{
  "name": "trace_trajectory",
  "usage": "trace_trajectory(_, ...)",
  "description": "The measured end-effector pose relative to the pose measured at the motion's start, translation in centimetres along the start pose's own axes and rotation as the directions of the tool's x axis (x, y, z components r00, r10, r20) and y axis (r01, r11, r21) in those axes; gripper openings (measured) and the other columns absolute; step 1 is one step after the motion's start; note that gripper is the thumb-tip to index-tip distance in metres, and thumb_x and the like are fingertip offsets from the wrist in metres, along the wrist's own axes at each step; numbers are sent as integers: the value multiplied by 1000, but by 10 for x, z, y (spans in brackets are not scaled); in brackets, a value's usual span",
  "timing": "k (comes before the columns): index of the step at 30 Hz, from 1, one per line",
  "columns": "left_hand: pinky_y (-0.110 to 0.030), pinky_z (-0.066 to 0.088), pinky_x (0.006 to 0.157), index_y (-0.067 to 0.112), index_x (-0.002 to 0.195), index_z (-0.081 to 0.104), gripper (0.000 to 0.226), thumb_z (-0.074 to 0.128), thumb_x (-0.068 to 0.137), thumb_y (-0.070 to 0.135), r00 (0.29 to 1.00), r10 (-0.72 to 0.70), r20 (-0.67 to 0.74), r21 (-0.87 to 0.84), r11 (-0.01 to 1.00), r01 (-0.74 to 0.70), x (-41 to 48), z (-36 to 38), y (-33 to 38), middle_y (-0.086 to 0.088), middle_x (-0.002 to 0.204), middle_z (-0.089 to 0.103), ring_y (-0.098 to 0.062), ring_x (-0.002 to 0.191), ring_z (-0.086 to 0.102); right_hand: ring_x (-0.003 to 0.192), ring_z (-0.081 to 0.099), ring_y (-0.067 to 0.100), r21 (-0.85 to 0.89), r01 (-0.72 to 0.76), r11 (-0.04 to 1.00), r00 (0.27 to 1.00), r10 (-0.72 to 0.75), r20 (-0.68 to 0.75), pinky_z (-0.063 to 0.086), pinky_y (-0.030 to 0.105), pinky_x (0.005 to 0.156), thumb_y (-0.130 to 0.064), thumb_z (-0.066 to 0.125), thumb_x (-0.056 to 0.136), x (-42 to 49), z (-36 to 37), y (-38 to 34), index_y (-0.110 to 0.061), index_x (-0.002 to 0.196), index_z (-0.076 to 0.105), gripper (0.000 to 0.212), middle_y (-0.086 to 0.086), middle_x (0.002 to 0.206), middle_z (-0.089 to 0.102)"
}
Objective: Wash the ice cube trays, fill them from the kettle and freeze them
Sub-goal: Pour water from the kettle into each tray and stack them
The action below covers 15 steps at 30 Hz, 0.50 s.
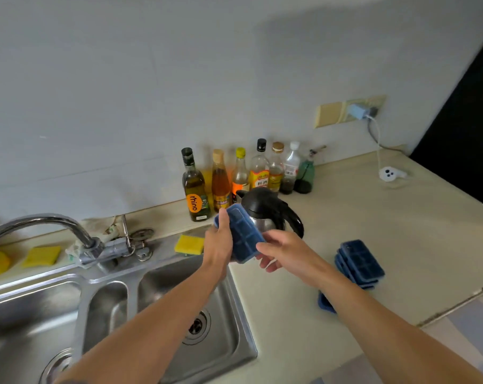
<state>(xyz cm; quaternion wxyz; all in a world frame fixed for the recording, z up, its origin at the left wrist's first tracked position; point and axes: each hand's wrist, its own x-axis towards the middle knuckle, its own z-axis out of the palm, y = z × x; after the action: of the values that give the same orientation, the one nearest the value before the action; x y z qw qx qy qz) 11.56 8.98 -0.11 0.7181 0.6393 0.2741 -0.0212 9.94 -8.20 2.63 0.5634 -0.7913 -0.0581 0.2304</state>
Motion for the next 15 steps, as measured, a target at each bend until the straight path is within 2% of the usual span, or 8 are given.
trace_trajectory(2,-30,59,51,26,124,52,58,35,95,73,998,-31,63,29,999,29,-12,37,-7,-2,107,68,-22,91,70,78,74,14,36,-45,998,997,47,-56,61,25,70,-23,62,100,-11,-36,18,-18,110,69,13,3,90,77)
trace_trajectory(3,-29,58,48,29,125,50,55,35,96,73,994,-42,99,39,999,39,-18,55,-12,0,108,67,-22,91,71,75,73,14,69,-64,996,994,69,-79,60,25,69,-21,62,100,-17,-55,28,-17,109,70,12,4,87,77)
trace_trajectory(6,-32,60,54,32,120,51,40,40,99,65,982,-36,185,73,997,22,-34,106,-26,1,107,69,-22,87,75,69,70,16,157,-104,982,984,125,-130,58,27,65,-13,61,99,-37,-112,56,-11,106,73,13,7,80,76)
trace_trajectory(8,-29,59,55,28,111,56,33,44,102,56,977,7,215,103,994,-30,-44,137,-34,-1,103,72,-18,76,76,67,69,17,197,-116,973,977,148,-153,58,29,65,-11,61,99,-50,-144,71,-8,103,74,14,9,79,75)
trace_trajectory(11,-28,58,55,20,105,61,30,49,103,48,969,37,244,116,991,-67,-53,178,-42,-5,98,72,-15,64,74,70,69,23,234,-129,964,970,172,-173,57,33,67,-11,61,99,-65,-184,88,-3,103,73,15,14,80,75)
trace_trajectory(15,-27,57,55,16,103,61,30,50,104,44,972,30,233,190,979,-76,-56,217,-45,-7,94,73,-15,60,72,70,69,26,259,-148,955,971,189,-145,57,33,65,-11,60,100,-76,-219,103,-2,104,72,15,15,80,75)
